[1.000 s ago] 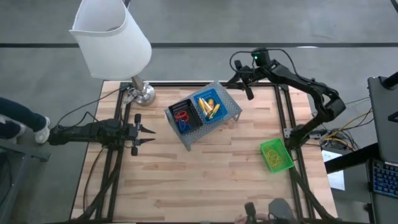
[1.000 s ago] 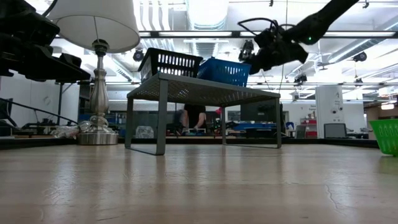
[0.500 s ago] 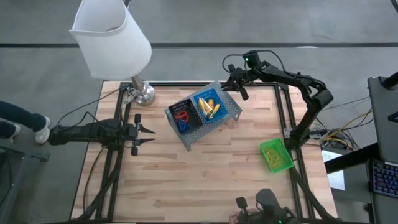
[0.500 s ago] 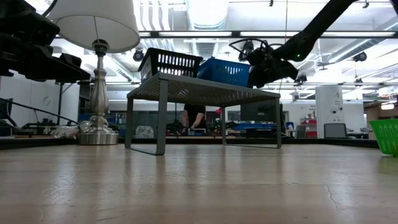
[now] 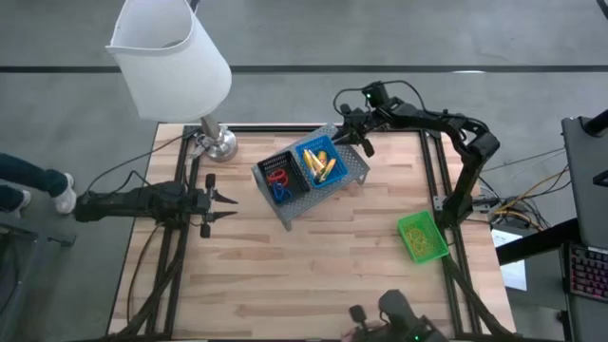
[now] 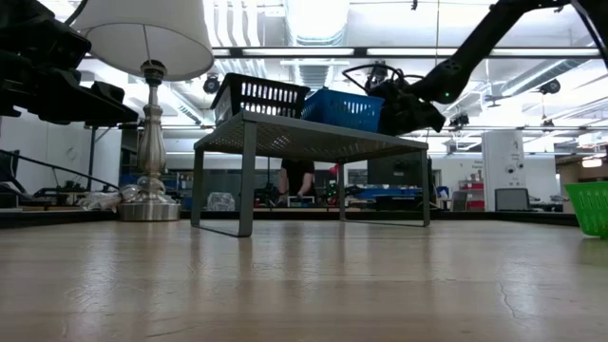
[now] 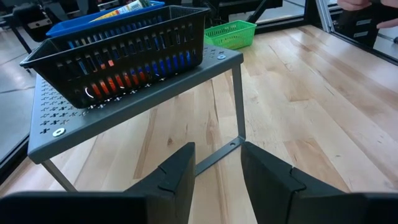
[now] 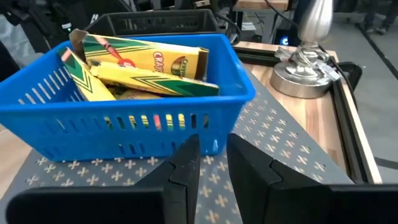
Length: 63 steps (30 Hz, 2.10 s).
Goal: Pick & Place Office Desk Supplies
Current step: Put the blue basket filled with crayon boxes on the shelf, then put the green basket filled with rubber bands on the shelf
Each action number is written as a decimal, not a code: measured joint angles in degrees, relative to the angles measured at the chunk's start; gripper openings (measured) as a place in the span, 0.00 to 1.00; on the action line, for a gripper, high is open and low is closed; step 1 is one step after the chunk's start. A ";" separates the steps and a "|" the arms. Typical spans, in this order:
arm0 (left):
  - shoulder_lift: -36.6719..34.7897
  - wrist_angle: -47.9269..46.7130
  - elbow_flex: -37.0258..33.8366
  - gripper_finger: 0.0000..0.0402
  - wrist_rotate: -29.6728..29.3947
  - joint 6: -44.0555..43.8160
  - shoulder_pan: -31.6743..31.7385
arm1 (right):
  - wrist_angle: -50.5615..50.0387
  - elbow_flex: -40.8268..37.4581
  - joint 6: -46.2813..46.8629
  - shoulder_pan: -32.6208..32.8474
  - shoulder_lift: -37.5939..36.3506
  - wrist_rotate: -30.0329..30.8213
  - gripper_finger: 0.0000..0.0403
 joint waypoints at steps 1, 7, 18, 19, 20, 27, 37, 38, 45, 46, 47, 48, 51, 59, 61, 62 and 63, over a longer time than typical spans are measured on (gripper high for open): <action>0.00 0.00 0.00 0.33 0.00 0.00 -0.01 | 0.26 0.00 -0.01 0.28 0.00 0.04 0.20; 0.00 0.00 0.00 0.33 0.00 0.00 0.01 | 1.63 0.00 0.02 1.87 0.00 0.48 0.19; 0.00 0.00 0.00 0.33 0.02 0.00 -0.01 | 9.23 0.00 4.00 5.19 0.37 1.89 0.18; 0.00 -0.01 0.00 0.33 0.00 -0.02 0.00 | 9.61 0.00 4.25 5.41 0.37 1.92 0.17; 0.00 -0.02 0.00 0.33 0.01 -0.02 0.00 | 9.90 0.00 4.67 5.66 0.37 2.24 0.17; 0.00 -0.01 0.00 0.33 0.00 -0.01 0.00 | 10.06 0.00 5.62 7.80 0.39 5.15 0.17; 0.00 0.00 0.00 0.33 0.01 0.00 0.00 | 10.15 0.00 6.72 9.24 0.39 6.68 0.17; 0.00 -0.01 0.00 0.33 0.01 0.00 0.00 | 10.16 0.00 6.72 9.28 0.39 7.15 0.17; 0.00 0.00 0.00 0.33 0.01 0.00 0.01 | 10.32 0.02 9.23 8.79 0.37 9.96 0.17; 0.00 0.00 0.00 0.33 0.02 -0.01 0.00 | 10.31 0.08 10.92 8.37 0.20 10.49 0.17; 0.00 -0.01 0.00 0.33 0.00 0.00 0.01 | 10.30 0.20 12.65 7.82 0.07 10.60 0.17; 0.00 0.00 0.00 0.33 0.02 0.00 0.01 | 10.28 0.49 14.25 7.27 -0.17 10.56 0.17; 0.00 -0.01 0.00 0.33 0.01 0.00 -0.01 | 10.32 1.21 16.60 5.58 -1.65 10.39 0.17; 0.00 -0.02 0.00 0.33 0.02 0.00 0.01 | 5.16 1.15 17.57 6.22 -9.34 31.48 0.17; 0.00 0.00 0.00 0.33 0.02 -0.02 -0.01 | 2.04 1.05 17.62 6.39 -12.04 33.95 0.17; 0.00 0.00 0.00 0.33 0.00 0.00 0.01 | 0.33 1.05 17.90 6.59 -13.53 34.34 0.17; 0.00 -0.01 0.00 0.33 0.02 0.00 -0.01 | -1.54 1.07 18.55 6.70 -15.16 34.34 0.17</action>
